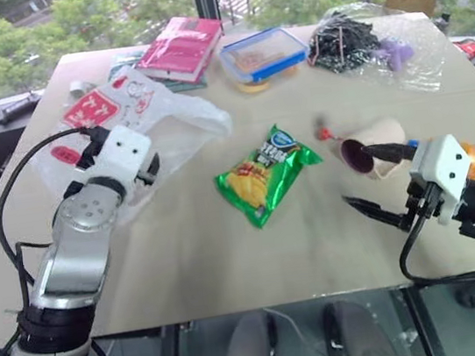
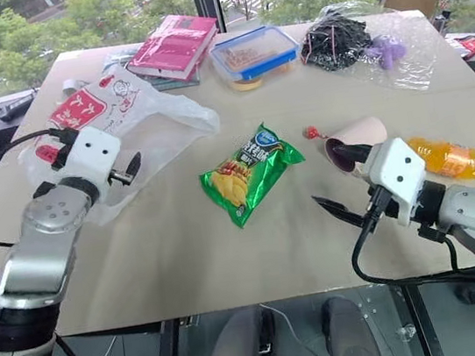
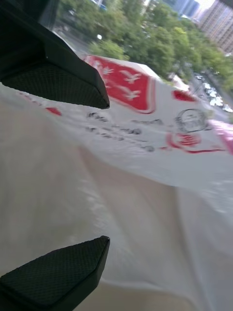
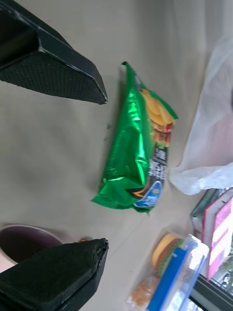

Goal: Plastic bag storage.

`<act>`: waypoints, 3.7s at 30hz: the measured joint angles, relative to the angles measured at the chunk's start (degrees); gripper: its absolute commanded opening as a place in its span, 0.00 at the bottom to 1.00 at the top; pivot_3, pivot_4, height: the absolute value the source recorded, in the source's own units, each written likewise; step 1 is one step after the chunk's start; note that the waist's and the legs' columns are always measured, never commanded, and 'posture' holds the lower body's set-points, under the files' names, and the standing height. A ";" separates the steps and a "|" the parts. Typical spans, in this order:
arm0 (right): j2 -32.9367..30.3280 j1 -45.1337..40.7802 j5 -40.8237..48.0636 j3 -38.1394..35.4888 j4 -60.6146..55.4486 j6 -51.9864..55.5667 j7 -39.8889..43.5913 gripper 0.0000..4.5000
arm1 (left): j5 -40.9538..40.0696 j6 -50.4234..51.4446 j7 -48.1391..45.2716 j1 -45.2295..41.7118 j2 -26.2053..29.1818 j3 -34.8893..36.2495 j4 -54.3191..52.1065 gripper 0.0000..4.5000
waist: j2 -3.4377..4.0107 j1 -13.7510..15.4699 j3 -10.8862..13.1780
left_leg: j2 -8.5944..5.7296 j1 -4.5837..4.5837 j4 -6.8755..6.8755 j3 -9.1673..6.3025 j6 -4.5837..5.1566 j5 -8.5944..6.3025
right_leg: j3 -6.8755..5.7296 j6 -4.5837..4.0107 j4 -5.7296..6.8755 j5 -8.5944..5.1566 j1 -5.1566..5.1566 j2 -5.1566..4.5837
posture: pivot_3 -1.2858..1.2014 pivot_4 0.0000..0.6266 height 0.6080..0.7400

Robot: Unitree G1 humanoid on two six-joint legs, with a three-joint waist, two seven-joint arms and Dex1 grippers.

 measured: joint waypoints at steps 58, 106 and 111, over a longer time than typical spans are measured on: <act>5.03 -4.03 -7.33 8.64 0.80 2.36 -12.06 1.00 | 0.87 -10.02 -9.13 -20.34 -9.90 5.99 24.56 0.03 | -0.08 -0.22 0.03 | -0.05 -0.02 0.18 0.04 -0.03 0.04 | 0.06 -0.18 0.24 0.12 -0.07 -0.02 | 0.52 0.24 1.00; 34.26 -42.04 -0.61 12.57 53.34 30.64 -20.89 0.49 | -10.89 3.75 -12.50 -22.15 -5.96 13.71 16.05 0.00 | -0.06 -2.05 0.04 | -0.11 -0.01 0.05 0.64 -0.27 0.18 | 0.72 -0.23 0.60 0.15 -0.62 0.11 | 0.52 0.24 1.00; 33.90 -41.92 0.14 11.39 49.50 31.31 -20.68 0.09 | -11.06 4.25 -12.52 -22.15 -5.95 13.71 16.04 0.00 | -0.06 -1.96 0.04 | -0.08 -0.03 0.03 0.65 -0.27 0.18 | 0.73 -0.23 0.60 0.15 -0.64 0.11 | 0.52 0.24 1.00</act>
